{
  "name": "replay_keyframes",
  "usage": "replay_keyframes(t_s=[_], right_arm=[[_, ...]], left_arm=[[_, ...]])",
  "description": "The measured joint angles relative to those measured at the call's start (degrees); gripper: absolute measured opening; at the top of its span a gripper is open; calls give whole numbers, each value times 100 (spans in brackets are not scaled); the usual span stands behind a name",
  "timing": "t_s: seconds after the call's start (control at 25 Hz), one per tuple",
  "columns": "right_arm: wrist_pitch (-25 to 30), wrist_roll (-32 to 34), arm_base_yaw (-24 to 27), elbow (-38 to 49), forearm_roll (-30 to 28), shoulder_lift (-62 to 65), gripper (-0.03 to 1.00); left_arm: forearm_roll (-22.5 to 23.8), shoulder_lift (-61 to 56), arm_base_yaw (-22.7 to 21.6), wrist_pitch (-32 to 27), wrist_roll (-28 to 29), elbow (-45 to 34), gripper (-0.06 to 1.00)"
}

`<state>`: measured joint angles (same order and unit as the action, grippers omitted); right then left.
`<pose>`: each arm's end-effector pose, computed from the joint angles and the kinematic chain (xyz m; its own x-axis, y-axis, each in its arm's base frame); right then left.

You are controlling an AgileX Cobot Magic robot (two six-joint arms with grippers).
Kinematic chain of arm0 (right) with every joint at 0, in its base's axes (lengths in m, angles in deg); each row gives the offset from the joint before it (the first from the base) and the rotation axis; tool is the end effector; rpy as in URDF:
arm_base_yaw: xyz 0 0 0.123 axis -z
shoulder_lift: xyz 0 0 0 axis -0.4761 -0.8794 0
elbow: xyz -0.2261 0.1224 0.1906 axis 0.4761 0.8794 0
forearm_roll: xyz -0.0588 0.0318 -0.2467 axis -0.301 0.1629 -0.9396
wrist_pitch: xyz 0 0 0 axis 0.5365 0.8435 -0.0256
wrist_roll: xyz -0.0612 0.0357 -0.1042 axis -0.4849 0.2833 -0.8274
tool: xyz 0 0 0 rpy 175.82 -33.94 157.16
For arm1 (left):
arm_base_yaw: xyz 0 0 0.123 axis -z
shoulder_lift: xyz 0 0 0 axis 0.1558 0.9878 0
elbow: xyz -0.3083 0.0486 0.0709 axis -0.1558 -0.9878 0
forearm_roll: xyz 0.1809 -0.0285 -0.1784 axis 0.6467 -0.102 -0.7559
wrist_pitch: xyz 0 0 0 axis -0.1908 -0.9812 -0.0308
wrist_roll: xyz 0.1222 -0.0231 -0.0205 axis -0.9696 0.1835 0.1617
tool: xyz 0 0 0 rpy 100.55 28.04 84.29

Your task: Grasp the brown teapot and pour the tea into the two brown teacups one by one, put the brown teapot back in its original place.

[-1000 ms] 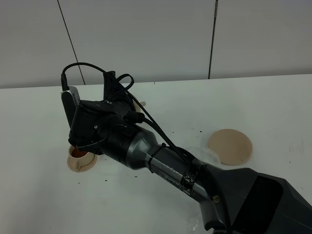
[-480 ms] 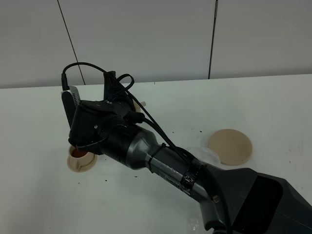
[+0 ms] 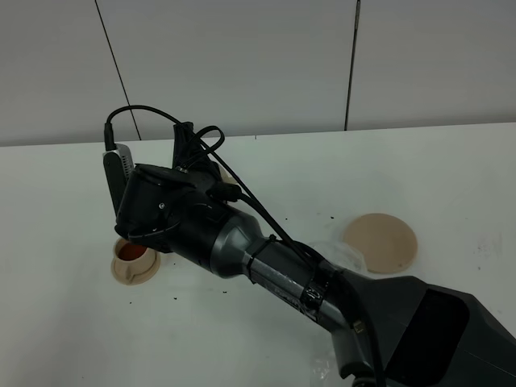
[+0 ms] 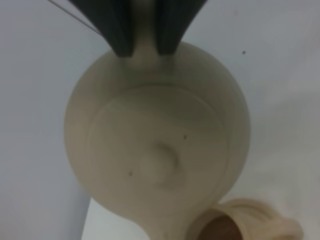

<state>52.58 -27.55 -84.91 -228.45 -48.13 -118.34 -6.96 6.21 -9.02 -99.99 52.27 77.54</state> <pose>0.3951 0.4510 0.1974 0.1310 -0.9749 0.1800 -0.6493 -0.2216 -0.7275 0.0243 -0.0081 0.2663 -0.6065 0.0928 -0.7896 0.1071 0.9936 0.0346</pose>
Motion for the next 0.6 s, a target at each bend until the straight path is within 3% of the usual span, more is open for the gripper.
replay_keyframes(t_s=[0.6], right_arm=[[-91, -125, 236, 0, 514, 127, 10]], left_arm=[[0, 0, 0, 0, 0, 0, 27]])
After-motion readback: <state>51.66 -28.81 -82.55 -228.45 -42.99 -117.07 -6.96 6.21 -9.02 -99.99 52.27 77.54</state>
